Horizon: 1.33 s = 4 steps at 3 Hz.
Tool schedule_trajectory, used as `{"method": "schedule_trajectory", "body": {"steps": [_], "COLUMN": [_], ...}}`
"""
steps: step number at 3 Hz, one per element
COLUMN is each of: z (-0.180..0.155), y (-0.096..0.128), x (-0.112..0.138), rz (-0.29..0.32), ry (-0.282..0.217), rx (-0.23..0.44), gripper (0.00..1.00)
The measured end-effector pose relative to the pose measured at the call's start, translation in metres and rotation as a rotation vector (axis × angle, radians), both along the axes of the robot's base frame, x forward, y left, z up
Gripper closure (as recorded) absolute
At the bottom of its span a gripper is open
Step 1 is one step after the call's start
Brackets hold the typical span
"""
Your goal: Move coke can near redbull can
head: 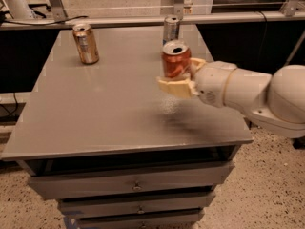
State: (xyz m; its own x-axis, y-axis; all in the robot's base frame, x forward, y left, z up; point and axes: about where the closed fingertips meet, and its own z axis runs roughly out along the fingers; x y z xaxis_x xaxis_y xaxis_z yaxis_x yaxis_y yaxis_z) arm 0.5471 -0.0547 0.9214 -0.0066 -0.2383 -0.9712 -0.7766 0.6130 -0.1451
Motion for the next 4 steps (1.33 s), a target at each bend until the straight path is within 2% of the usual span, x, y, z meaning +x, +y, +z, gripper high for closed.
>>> {"method": "schedule_trajectory", "body": {"steps": [1, 2, 3, 4], "z": [0.012, 0.007, -0.021, -0.049], "y": [-0.077, -0.126, -0.143, -0.136], "x": [0.027, 0.064, 0.109, 0.146], "rz": [-0.122, -0.197, -0.227, -0.216], "ry": [-0.022, -0.028, -0.001, 0.037], "rx": [0.004, 0.027, 0.062, 0.079], "gripper": [1.00, 1.00, 1.00, 1.00]}}
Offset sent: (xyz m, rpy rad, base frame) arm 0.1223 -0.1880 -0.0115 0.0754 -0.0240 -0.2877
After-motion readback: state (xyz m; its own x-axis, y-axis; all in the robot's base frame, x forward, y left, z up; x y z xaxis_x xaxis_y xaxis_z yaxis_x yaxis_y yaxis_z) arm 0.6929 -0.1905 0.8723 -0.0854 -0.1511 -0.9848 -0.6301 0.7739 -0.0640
